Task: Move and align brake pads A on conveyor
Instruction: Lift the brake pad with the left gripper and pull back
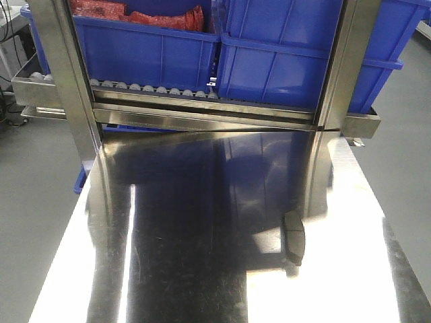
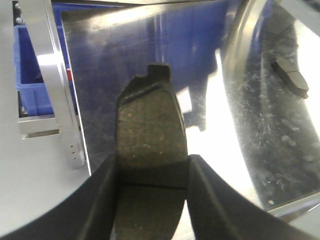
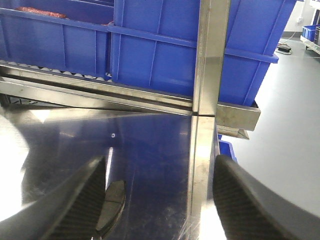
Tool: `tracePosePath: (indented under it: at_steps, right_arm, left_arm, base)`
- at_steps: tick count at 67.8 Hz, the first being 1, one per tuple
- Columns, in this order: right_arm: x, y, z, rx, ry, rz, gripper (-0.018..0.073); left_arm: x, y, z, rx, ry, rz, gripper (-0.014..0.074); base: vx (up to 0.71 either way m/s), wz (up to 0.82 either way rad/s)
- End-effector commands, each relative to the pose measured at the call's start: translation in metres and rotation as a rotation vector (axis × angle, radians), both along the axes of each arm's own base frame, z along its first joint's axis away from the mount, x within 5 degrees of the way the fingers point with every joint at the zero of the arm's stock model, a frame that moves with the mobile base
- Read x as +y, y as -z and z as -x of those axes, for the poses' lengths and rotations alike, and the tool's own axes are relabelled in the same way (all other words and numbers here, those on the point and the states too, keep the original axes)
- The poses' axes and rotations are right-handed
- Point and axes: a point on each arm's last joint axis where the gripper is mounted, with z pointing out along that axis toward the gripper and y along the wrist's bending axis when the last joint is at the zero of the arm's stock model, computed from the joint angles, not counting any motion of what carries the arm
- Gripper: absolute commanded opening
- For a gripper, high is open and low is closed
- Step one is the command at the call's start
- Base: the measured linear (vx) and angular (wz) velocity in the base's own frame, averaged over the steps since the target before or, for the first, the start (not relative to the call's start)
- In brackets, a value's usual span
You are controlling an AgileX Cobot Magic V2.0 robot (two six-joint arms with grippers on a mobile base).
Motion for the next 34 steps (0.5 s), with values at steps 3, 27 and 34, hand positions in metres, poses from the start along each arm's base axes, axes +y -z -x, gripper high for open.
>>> tracePosePath:
  at_steps: [3,27,34]
  right_arm:
    - [0.000,-0.015,-0.001,-0.091,-0.003,-0.006,0.0453]
    - [0.000,-0.015,-0.001,-0.091,-0.003,-0.006,0.0453]
    - [0.000,-0.015,-0.001,-0.091,-0.003,-0.006,0.0453]
  left_arm:
    - [-0.004,-0.005,0.003,-0.131,0.041,0.126,-0.0007]
    - [-0.006,0.003,0.003,-0.147,0.054,0.160,-0.0006]
    - [-0.005,0.004,0.004,-0.139,0.052,0.155,-0.0006]
  base:
    - [0.00,0.00]
    - [0.00,0.00]
    - [0.00,0.00]
